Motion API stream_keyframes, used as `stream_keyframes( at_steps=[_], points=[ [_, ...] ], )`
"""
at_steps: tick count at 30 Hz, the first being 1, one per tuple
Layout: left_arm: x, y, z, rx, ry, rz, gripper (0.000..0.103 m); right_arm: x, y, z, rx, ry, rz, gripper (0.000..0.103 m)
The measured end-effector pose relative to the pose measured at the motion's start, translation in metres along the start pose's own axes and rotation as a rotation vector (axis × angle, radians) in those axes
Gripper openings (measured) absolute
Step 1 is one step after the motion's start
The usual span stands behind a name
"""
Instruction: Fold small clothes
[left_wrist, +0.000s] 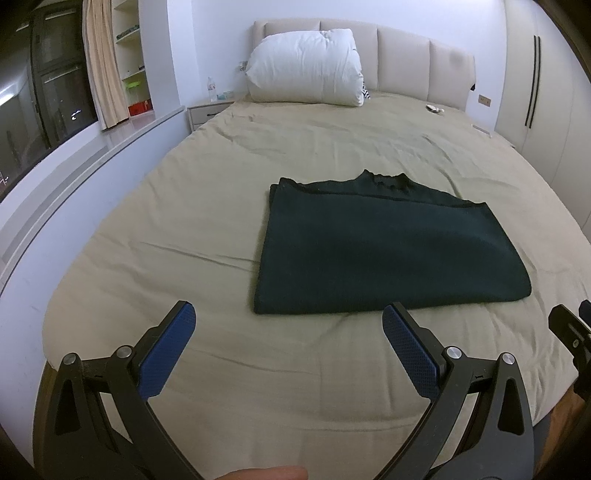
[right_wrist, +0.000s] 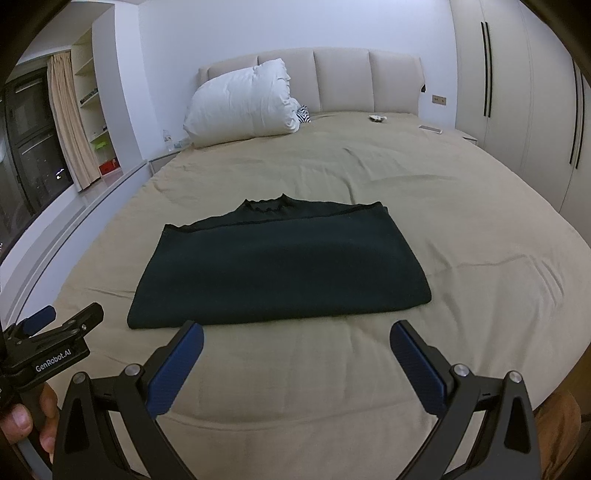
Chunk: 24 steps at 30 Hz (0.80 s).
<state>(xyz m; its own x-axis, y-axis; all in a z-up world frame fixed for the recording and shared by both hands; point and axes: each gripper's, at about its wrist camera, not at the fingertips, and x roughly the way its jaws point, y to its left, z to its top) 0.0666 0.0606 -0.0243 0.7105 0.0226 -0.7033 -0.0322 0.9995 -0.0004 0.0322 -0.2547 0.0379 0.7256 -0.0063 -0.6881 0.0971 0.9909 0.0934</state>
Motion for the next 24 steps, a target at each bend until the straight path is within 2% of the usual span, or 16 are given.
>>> stream_keyframes(
  at_steps=[13, 16, 18, 21, 22, 24],
  points=[
    [0.031, 0.008, 0.009, 0.005, 0.017, -0.008, 0.103, 0.012, -0.013, 0.0, 0.032, 0.013, 0.009, 0.103],
    [0.056, 0.023, 0.021, -0.048, 0.015, -0.041, 0.103, 0.023, -0.022, 0.007, 0.038, -0.02, 0.054, 0.103],
    [0.081, 0.037, 0.033, -0.108, 0.035, -0.127, 0.103, 0.038, -0.028, 0.015, 0.052, -0.033, 0.108, 0.103],
    [0.13, 0.066, 0.047, -0.283, 0.134, -0.37, 0.103, 0.06, -0.039, 0.028, 0.121, -0.036, 0.219, 0.103],
    [0.146, 0.077, 0.049, -0.355, 0.153, -0.424, 0.103, 0.065, -0.041, 0.031, 0.141, -0.036, 0.244, 0.103],
    [0.169, 0.096, 0.047, -0.464, 0.182, -0.452, 0.103, 0.081, -0.042, 0.039, 0.167, -0.036, 0.28, 0.103]
  ],
)
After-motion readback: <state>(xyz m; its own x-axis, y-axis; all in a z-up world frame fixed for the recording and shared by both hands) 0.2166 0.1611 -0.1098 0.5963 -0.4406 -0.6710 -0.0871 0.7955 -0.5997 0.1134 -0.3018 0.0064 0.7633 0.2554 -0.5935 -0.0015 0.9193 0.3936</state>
